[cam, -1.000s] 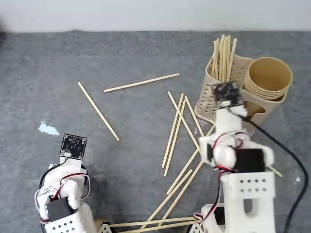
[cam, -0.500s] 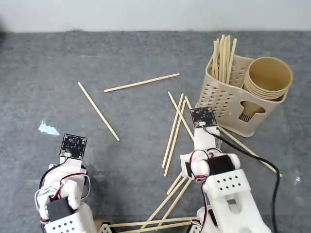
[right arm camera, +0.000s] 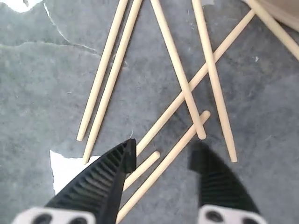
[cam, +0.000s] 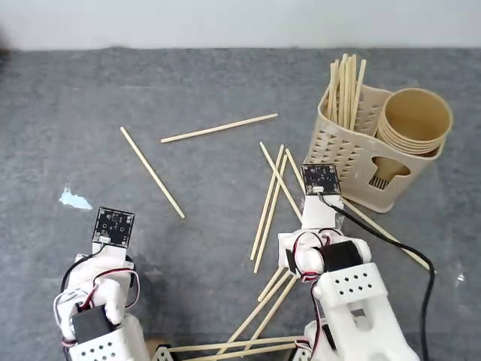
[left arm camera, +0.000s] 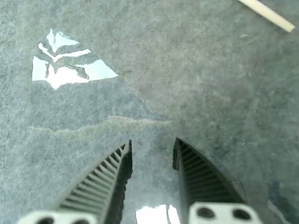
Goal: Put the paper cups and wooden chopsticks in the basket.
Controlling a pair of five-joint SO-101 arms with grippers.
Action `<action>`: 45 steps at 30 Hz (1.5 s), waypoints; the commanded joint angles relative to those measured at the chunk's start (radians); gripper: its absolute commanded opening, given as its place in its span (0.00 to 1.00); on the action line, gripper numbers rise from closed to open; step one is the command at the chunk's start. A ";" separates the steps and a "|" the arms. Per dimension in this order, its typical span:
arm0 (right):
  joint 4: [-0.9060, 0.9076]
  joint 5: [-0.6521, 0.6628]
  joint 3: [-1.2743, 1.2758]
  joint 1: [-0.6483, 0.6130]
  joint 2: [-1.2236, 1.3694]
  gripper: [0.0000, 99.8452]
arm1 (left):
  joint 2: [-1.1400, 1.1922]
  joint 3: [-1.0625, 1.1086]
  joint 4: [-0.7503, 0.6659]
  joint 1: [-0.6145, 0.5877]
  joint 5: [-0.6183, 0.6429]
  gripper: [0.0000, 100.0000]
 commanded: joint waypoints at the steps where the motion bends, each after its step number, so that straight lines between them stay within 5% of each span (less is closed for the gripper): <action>1: 0.007 -0.044 -0.037 -0.007 0.061 0.35 | -0.008 -0.012 0.006 0.005 0.006 0.14; 11: -0.117 -0.114 -0.146 -0.008 0.395 0.27 | -0.008 -0.012 0.006 0.005 0.006 0.14; 25: -0.271 -0.147 -0.164 -0.008 0.625 0.32 | -0.008 -0.012 0.006 0.005 0.006 0.14; 34: -0.271 -0.143 -0.166 -0.033 0.616 0.00 | -0.008 -0.012 0.006 0.005 0.006 0.14; 45: -0.269 -0.146 -0.250 -0.150 0.616 0.01 | -0.008 -0.012 0.006 0.005 0.006 0.14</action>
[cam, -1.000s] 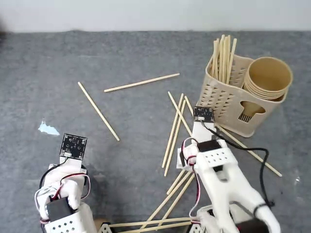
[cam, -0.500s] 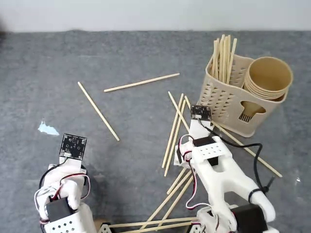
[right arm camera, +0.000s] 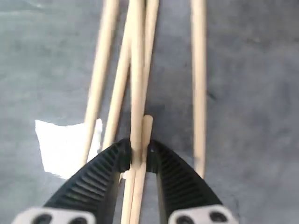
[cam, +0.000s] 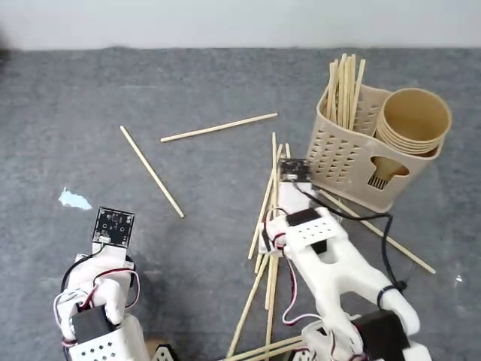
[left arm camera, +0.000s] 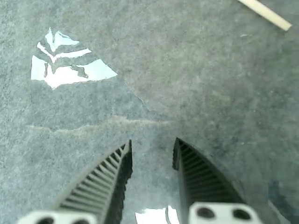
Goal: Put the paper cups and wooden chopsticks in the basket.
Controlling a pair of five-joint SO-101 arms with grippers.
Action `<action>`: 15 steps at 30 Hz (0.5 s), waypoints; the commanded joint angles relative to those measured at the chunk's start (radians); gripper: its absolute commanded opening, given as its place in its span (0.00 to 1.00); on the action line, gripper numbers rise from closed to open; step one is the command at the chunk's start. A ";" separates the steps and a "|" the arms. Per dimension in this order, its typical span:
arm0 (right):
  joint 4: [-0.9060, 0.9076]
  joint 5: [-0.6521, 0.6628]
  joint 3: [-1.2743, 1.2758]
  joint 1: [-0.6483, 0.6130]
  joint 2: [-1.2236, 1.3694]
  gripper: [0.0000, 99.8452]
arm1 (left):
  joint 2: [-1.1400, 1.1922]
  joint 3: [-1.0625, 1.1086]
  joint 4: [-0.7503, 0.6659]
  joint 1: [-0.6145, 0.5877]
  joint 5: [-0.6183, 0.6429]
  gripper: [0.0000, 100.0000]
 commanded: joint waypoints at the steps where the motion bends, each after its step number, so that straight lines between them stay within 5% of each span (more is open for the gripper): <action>1: -0.010 -0.009 -0.071 -0.047 -0.008 0.01 | -0.008 -0.012 0.006 0.005 0.006 0.14; 8: 0.012 -0.005 -0.180 -0.105 -0.008 0.01 | -0.008 -0.012 0.006 0.005 0.006 0.14; 15: 0.237 -0.005 -0.468 -0.168 -0.008 0.01 | -0.008 -0.012 0.006 0.005 0.006 0.14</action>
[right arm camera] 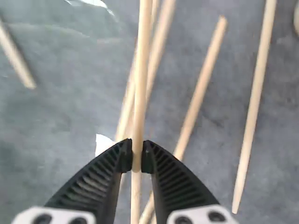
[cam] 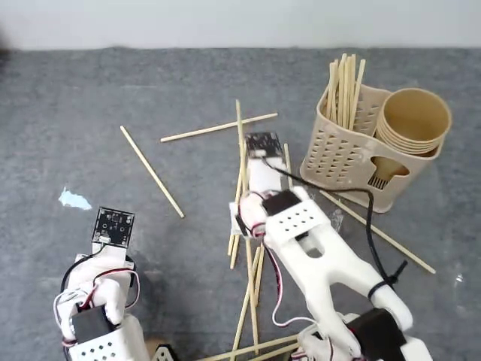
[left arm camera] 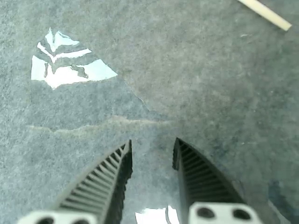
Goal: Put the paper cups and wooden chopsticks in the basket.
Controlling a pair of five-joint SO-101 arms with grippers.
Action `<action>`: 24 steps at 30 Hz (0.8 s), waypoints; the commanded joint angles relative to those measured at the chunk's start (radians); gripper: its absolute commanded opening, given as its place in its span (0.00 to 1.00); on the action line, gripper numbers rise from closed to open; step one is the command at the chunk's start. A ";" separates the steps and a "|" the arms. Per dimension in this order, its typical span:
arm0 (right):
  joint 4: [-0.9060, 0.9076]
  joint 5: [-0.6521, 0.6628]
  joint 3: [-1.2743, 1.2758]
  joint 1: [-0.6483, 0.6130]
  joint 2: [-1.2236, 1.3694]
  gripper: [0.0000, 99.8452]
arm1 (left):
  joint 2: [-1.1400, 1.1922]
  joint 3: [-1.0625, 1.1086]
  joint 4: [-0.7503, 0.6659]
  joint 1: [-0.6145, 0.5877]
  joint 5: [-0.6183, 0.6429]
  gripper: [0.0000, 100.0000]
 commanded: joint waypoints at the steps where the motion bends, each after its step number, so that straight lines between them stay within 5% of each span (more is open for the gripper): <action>1: 0.117 -0.003 -0.201 -0.028 -0.010 0.01 | -0.008 -0.012 0.006 0.005 0.006 0.14; 16: 0.426 0.121 -0.786 -0.027 -0.010 0.01 | -0.008 -0.012 0.006 0.005 0.006 0.14; 24: 0.467 0.221 -1.048 0.082 -0.010 0.01 | -0.008 -0.012 0.006 0.005 0.006 0.14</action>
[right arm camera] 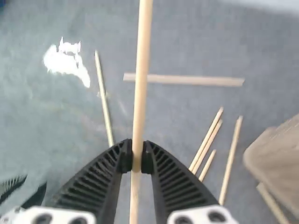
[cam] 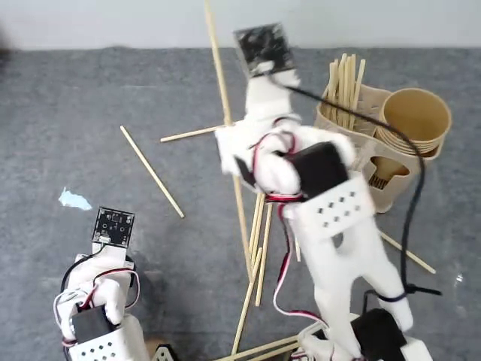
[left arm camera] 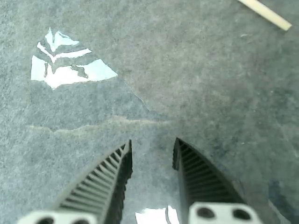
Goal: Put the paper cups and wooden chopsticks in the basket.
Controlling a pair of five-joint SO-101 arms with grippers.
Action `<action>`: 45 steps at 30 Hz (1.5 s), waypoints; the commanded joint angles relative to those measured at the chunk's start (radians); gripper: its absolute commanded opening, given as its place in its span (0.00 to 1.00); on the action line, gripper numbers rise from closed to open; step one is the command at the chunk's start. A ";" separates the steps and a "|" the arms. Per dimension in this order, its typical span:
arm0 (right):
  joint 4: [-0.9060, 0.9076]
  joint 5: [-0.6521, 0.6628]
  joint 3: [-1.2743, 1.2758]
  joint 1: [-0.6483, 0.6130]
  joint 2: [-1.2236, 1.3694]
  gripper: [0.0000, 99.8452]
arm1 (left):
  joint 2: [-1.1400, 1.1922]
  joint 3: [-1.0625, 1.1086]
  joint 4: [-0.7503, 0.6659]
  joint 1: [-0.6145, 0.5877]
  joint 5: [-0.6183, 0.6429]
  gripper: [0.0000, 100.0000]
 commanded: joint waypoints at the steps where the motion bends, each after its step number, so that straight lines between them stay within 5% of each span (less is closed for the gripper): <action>1: 0.004 0.032 -0.120 0.065 -0.010 0.01 | -0.008 -0.012 0.006 0.005 0.006 0.14; 18: -0.051 0.094 -0.169 0.206 -0.214 0.01 | -0.008 -0.012 0.006 0.005 0.006 0.14; 27: -0.349 0.114 -0.155 0.430 -0.216 0.01 | -0.008 -0.012 0.006 0.005 0.006 0.14; 45: -0.943 0.229 0.281 0.547 -0.225 0.01 | -0.008 -0.012 0.006 0.005 0.006 0.14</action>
